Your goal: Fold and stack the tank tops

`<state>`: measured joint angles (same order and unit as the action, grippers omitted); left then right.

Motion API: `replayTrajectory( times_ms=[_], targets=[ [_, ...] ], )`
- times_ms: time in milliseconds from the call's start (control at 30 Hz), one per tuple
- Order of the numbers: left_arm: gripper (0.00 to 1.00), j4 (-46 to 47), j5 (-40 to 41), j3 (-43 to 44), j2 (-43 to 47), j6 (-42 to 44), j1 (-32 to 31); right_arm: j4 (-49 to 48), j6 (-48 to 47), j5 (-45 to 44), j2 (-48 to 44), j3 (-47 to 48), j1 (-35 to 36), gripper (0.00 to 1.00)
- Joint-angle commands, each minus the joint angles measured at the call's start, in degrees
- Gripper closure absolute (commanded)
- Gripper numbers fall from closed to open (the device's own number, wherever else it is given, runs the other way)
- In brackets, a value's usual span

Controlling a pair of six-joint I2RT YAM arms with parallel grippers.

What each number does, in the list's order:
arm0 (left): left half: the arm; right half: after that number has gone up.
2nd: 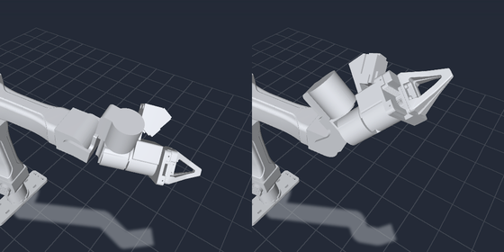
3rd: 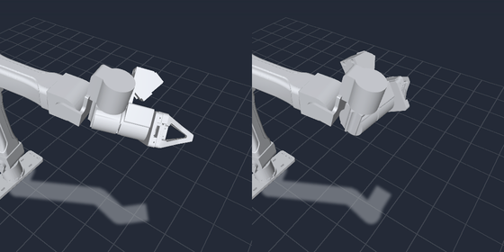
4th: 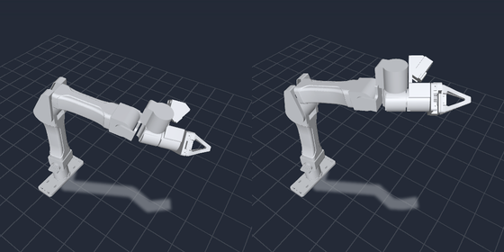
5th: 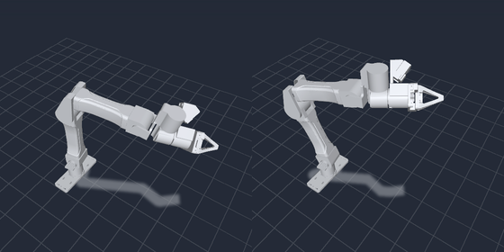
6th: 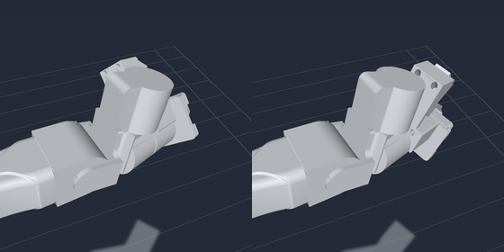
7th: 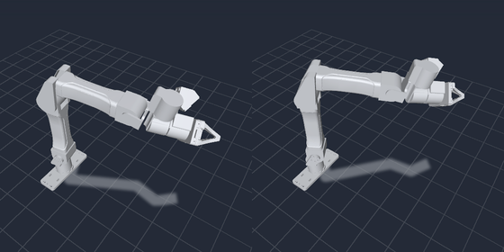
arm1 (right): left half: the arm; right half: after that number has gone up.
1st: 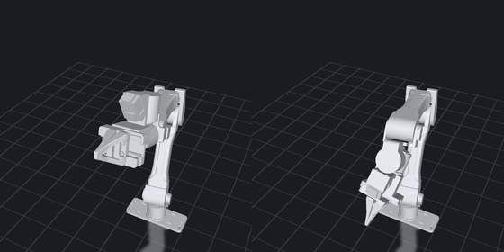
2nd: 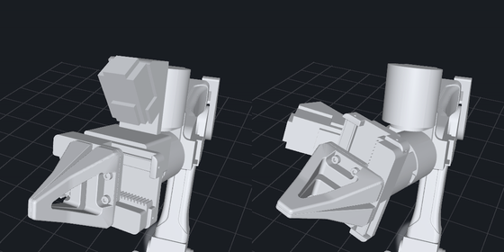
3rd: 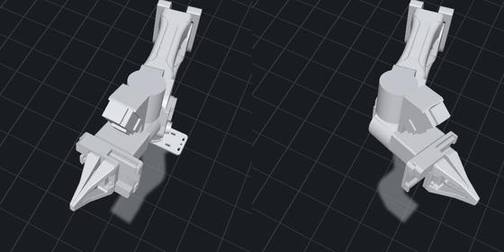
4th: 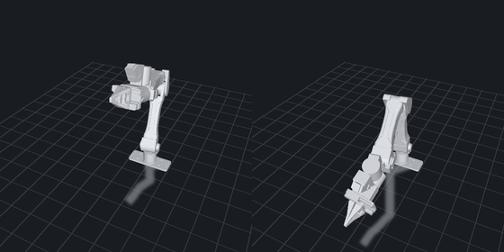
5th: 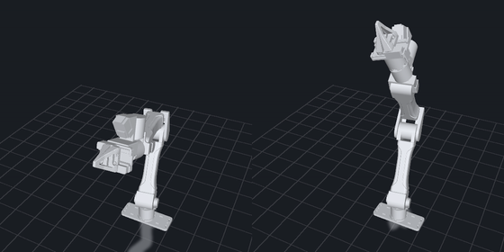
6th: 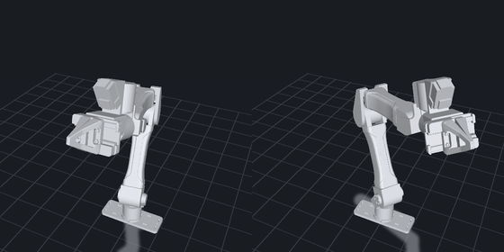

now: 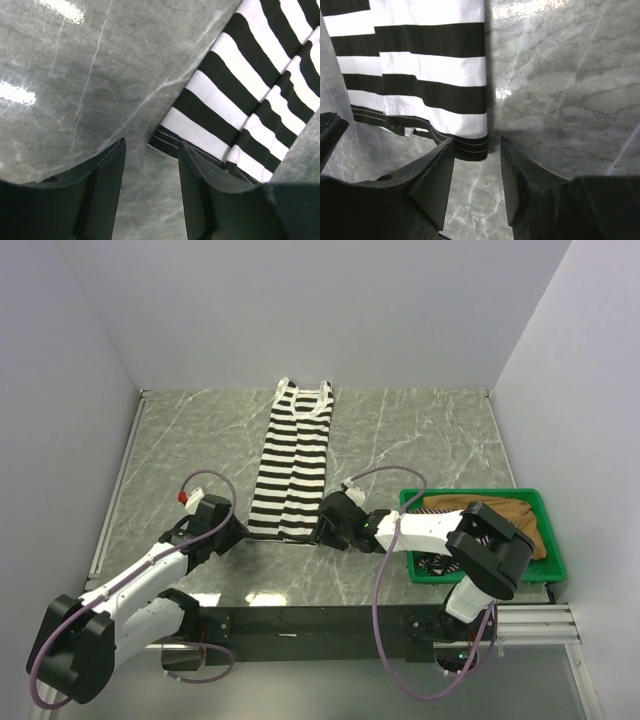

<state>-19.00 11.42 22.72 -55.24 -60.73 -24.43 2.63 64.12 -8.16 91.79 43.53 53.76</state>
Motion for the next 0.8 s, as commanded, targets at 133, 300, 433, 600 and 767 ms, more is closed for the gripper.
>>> replayTrajectory(
  times_ms=[133,300,433,600,767],
  targets=[
    [0.50,7.7,-0.2,-2.9,-3.1,1.1,-0.2,-1.9,1.6,-2.7,1.9,-0.5,1.3,0.55],
    [0.54,9.4,-0.6,-3.8,-6.1,1.3,-0.2,-1.2,1.3,-3.2,2.4,0.2,1.5,0.64],
    [0.57,10.0,-1.0,-4.3,-5.8,1.7,-0.4,0.1,1.0,-4.4,2.0,-0.2,1.8,0.72],
    [0.61,9.9,-1.0,-4.6,-6.2,1.7,-1.6,1.9,-0.3,-5.7,1.2,0.2,1.7,0.80],
    [0.63,9.4,-0.3,-5.1,-6.7,-0.6,-5.5,4.1,-1.6,-6.5,-0.1,0.7,1.7,0.86]
  ],
)
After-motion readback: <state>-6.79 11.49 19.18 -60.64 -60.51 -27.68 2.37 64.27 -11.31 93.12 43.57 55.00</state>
